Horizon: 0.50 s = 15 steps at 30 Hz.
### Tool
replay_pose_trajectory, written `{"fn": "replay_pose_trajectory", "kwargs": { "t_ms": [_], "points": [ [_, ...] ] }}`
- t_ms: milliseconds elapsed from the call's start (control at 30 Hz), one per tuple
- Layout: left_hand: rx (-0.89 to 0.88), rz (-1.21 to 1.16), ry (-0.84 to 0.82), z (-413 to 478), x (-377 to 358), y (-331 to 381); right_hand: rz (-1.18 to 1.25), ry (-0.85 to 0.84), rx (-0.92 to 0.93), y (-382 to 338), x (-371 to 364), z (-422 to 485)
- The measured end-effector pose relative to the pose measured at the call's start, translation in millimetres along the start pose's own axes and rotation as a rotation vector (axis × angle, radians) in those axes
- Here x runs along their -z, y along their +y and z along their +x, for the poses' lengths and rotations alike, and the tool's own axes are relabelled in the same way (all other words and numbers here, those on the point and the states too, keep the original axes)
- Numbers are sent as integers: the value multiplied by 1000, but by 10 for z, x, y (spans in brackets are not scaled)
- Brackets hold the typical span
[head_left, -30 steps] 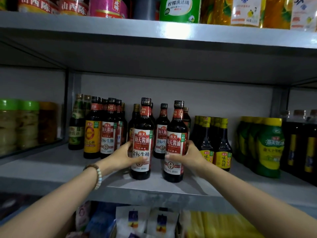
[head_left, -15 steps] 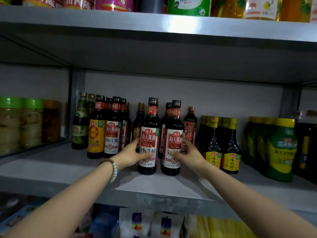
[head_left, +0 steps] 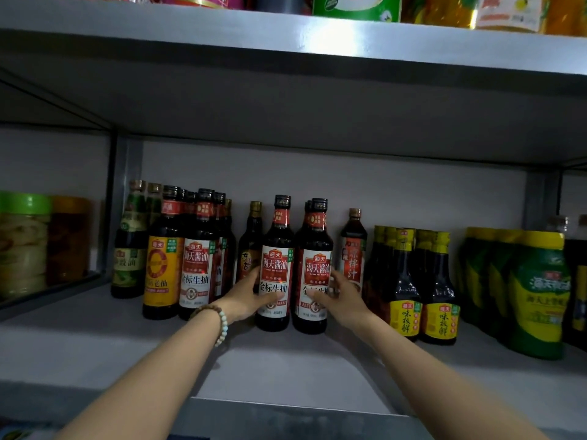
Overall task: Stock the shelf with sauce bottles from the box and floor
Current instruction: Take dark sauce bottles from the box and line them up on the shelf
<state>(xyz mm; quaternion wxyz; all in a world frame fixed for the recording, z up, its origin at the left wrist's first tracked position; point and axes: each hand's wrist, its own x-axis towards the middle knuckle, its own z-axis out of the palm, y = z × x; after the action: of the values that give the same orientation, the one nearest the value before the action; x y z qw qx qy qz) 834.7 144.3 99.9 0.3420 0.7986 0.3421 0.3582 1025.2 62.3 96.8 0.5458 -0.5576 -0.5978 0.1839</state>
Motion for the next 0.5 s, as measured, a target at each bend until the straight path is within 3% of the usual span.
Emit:
{"fn": "replay_pose_trajectory", "kwargs": {
  "t_ms": [500],
  "points": [
    [-62,-60,12,124,-36,-78,30,36,29,60,-45,88]
  ]
}}
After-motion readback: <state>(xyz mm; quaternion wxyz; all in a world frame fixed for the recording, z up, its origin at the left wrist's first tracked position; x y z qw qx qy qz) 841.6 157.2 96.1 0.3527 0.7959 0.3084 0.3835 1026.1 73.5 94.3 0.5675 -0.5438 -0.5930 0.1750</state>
